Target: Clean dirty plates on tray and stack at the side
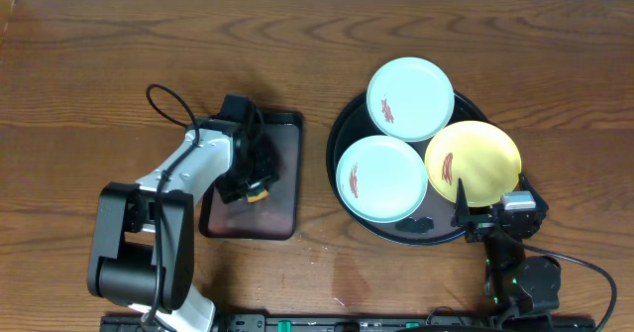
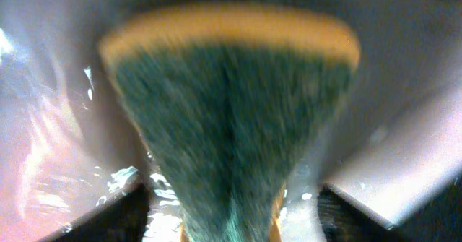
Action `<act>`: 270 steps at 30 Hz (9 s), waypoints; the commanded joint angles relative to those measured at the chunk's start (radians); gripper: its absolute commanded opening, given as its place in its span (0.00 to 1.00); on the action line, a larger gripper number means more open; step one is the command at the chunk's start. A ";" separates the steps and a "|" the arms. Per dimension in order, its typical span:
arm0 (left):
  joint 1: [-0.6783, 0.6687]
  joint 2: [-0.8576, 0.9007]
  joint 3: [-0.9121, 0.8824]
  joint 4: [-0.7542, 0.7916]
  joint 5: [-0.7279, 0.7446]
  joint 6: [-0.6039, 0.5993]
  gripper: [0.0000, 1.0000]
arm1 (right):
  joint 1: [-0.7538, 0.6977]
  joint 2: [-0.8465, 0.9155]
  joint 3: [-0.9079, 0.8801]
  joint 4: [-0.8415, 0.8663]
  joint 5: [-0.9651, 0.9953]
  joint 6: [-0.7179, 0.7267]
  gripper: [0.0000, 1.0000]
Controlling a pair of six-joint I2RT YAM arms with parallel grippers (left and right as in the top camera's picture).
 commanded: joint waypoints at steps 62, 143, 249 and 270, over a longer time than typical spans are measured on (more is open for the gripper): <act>-0.029 -0.502 -0.114 0.239 -0.111 0.000 0.07 | -0.009 -0.005 -0.001 -0.004 0.003 -0.009 0.99; -0.006 -0.397 -0.160 0.342 -0.034 0.066 0.07 | -0.009 -0.005 -0.001 -0.004 0.003 -0.009 0.99; 0.003 -0.961 -0.095 0.365 0.167 -0.029 0.07 | -0.009 -0.005 -0.001 -0.004 0.003 -0.009 0.99; -0.533 -0.204 -0.088 0.770 -0.056 -0.150 0.07 | -0.009 -0.005 -0.001 -0.004 0.003 -0.009 0.99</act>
